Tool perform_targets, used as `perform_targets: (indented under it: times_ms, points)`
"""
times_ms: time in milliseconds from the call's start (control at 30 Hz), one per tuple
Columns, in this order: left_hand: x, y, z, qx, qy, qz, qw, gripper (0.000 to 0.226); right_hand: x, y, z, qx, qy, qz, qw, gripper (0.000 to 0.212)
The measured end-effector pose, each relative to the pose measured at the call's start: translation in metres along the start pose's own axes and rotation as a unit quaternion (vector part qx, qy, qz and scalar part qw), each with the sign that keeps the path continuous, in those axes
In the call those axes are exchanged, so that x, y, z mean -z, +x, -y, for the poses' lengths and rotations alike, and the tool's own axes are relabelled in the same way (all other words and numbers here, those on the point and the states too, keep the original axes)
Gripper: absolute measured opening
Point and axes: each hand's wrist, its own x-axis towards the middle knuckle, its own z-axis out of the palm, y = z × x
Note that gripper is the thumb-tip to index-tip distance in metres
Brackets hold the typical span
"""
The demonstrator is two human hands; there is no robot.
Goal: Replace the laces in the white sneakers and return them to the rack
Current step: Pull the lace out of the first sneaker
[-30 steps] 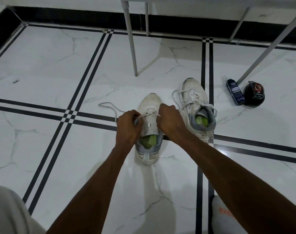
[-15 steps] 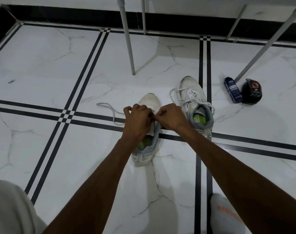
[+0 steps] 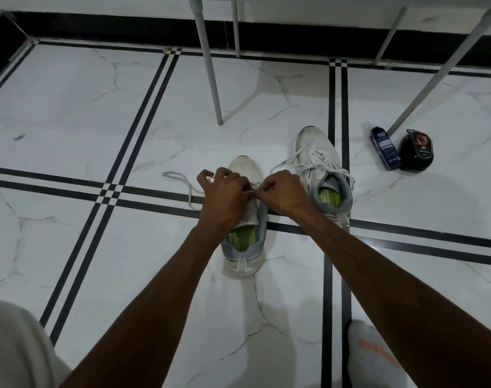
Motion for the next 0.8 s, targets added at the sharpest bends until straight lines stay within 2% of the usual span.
perform_targets:
  times_ms: [67,100,133,167,200,233,267,300,333,400,433,467,533,600,633,667,700,733,767,800]
  points:
    - [-0.004,0.001,0.003,0.001,0.022,-0.031,0.999,0.015,0.0,-0.001,0.0,-0.002,-0.004,0.0,1.0,0.017]
    - [-0.003,0.002,0.01,0.047,0.014,-0.071,0.996,0.015,0.001,-0.002,-0.001,-0.009,-0.007,-0.003,1.0,0.016]
    - [0.004,0.004,0.023,0.14,-0.014,-0.123,0.982,0.015,0.002,-0.003,-0.002,-0.017,-0.008,-0.006,1.0,0.015]
    - [0.016,0.006,0.04,0.264,-0.052,-0.168,0.948,0.014,0.003,-0.003,-0.003,-0.019,-0.008,-0.009,1.0,0.014]
    - [0.025,0.007,0.059,0.368,-0.089,-0.185,0.907,0.013,0.004,-0.003,-0.004,-0.02,-0.008,-0.015,1.0,0.013]
    - [0.03,0.006,0.072,0.411,-0.104,-0.17,0.89,0.012,0.005,-0.004,-0.004,-0.018,-0.009,-0.019,1.0,0.012]
    - [0.03,0.002,0.077,0.402,-0.109,-0.138,0.898,0.018,0.006,-0.004,-0.004,-0.015,-0.01,-0.019,1.0,0.012]
    - [0.03,-0.001,0.073,0.348,-0.124,-0.111,0.923,0.03,0.006,-0.004,-0.003,-0.012,-0.006,-0.018,1.0,0.012]
    - [0.026,-0.004,0.062,0.261,-0.146,-0.102,0.949,0.039,0.006,-0.003,-0.003,-0.012,0.0,-0.016,1.0,0.012]
    - [0.012,-0.005,0.031,0.123,-0.149,-0.048,0.98,0.041,0.006,-0.002,0.0,-0.013,0.001,-0.014,1.0,0.012]
    - [0.007,-0.006,0.016,0.086,-0.123,-0.009,0.989,0.035,0.005,-0.001,0.0,-0.011,0.0,-0.013,1.0,0.013]
    - [-0.001,-0.006,0.006,0.06,-0.09,0.014,0.994,0.028,0.004,0.0,0.001,-0.006,0.0,-0.012,1.0,0.015]
    - [-0.007,-0.004,-0.004,0.031,-0.045,0.013,0.998,0.012,0.002,0.0,0.002,-0.002,-0.004,-0.007,1.0,0.02]
    - [-0.009,-0.005,-0.002,0.038,-0.047,-0.037,0.997,0.014,0.001,-0.001,0.0,-0.012,-0.006,-0.007,1.0,0.018]
    - [-0.004,-0.004,0.005,0.098,-0.075,-0.096,0.988,0.013,0.001,-0.002,-0.001,-0.019,-0.002,-0.01,1.0,0.014]
    - [0.006,0.0,0.016,0.203,-0.106,-0.165,0.959,0.011,0.002,-0.002,-0.001,-0.026,0.0,-0.013,1.0,0.011]
    - [0.018,0.004,0.03,0.328,-0.129,-0.209,0.912,0.013,0.002,-0.003,-0.001,-0.03,0.0,-0.017,0.999,0.011]
    - [0.025,0.007,0.044,0.428,-0.133,-0.213,0.868,0.017,0.003,-0.004,-0.001,-0.032,0.001,-0.019,0.999,0.011]
    - [0.029,0.008,0.052,0.462,-0.119,-0.197,0.856,0.023,0.003,-0.004,-0.002,-0.032,0.003,-0.018,0.999,0.011]
    - [0.03,0.007,0.054,0.436,-0.118,-0.183,0.873,0.031,0.003,-0.005,-0.001,-0.03,0.005,-0.015,0.999,0.011]
